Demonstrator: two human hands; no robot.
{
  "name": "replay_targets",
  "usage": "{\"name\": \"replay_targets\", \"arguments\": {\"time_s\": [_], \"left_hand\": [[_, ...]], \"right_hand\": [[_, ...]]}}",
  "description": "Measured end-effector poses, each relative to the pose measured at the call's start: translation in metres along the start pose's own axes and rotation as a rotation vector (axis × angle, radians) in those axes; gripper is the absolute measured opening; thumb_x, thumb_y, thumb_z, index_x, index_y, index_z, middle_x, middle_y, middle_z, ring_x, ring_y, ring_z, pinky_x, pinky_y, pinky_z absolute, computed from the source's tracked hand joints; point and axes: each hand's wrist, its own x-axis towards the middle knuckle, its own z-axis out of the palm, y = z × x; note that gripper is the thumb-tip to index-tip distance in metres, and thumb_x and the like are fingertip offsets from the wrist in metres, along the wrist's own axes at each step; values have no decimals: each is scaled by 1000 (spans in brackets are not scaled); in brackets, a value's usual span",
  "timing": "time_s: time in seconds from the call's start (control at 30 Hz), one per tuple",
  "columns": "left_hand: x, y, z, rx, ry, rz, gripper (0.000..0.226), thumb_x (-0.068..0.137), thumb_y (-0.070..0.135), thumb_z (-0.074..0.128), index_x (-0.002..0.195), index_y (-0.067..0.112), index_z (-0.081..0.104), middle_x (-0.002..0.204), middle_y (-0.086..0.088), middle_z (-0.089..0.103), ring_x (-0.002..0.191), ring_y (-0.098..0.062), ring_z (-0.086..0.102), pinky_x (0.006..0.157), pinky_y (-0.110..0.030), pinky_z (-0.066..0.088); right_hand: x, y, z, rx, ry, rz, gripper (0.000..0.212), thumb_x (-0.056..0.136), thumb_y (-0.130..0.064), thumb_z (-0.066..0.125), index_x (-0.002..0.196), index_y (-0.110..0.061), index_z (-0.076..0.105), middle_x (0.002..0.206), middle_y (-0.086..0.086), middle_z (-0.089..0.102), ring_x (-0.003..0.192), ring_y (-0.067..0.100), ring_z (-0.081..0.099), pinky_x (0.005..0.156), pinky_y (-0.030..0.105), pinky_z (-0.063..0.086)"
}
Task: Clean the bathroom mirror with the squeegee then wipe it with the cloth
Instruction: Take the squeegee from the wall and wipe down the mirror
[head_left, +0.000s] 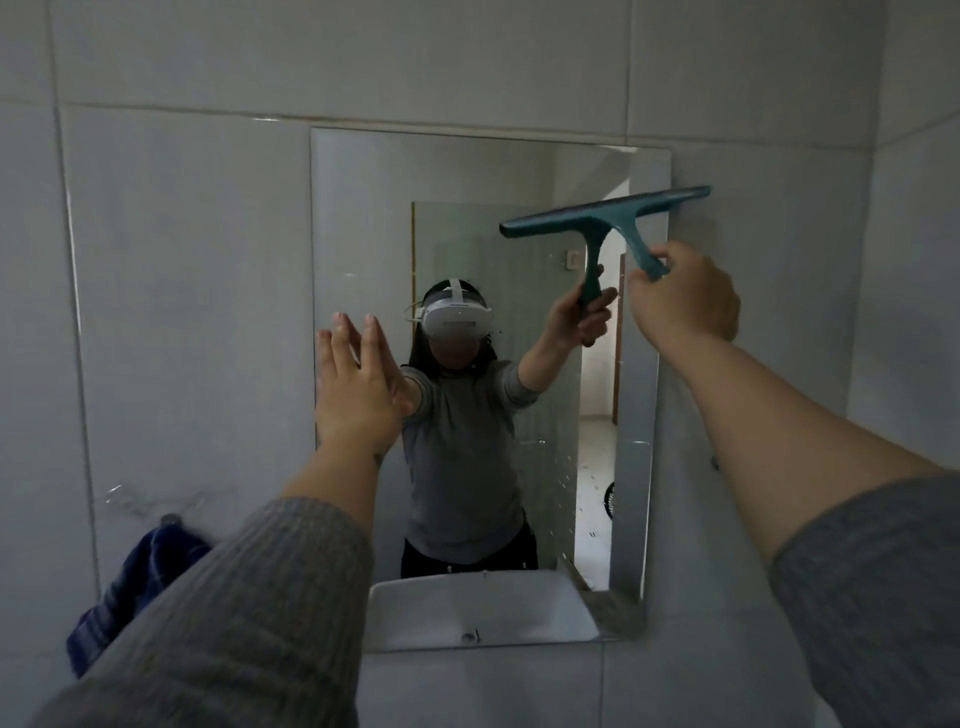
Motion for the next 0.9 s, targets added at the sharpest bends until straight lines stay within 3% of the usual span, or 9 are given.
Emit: {"name": "replay_targets", "arguments": {"time_s": [0.1,0.23,0.4,0.53,0.7,0.9], "left_hand": [[2,-1,3,6,12,5,109,80,23,70,150,22,-14,158,-11,-19,144,-32,-18,118,-43,3],[1,-1,3,5,9,3,108,80,17,68,150,22,-14,157,-10,-21,144,-31,-19,120,-44,6],[4,-4,4,0,15,17,107,80,24,69,150,22,-12,158,-11,-19,144,-31,-18,120,-43,4],[0,-4,0,-63,28,36,99,83,34,66,151,22,-6,159,-10,-14,145,-31,-15,118,-42,1],[-7,-15,-6,-85,39,8,105,79,40,71,150,28,-6,160,-4,-9,147,-28,-7,118,-50,13],[-15,-33,-16,-52,78,-36,107,80,43,70,150,23,-10,160,-2,-11,147,-25,-9,118,-52,11]], "right_hand": [[-17,0,15,169,0,120,8,87,-35,57,94,-35,54,90,1,69,69,26,70,63,42,60],[-40,-6,29,379,-28,270,13,92,-27,56,104,-24,56,88,6,70,45,17,64,41,26,52],[-64,-27,45,550,-41,369,21,94,-24,55,113,-16,57,77,3,68,30,6,53,35,19,44],[-90,-48,60,582,-103,329,18,95,-22,55,111,-14,55,75,2,66,39,12,59,36,21,49],[-116,-76,89,537,-133,269,27,89,-29,58,115,-24,53,88,6,73,69,29,72,62,48,60],[-137,-95,104,362,-214,53,27,90,-27,60,115,-19,57,106,9,69,83,27,70,68,44,60]]}}
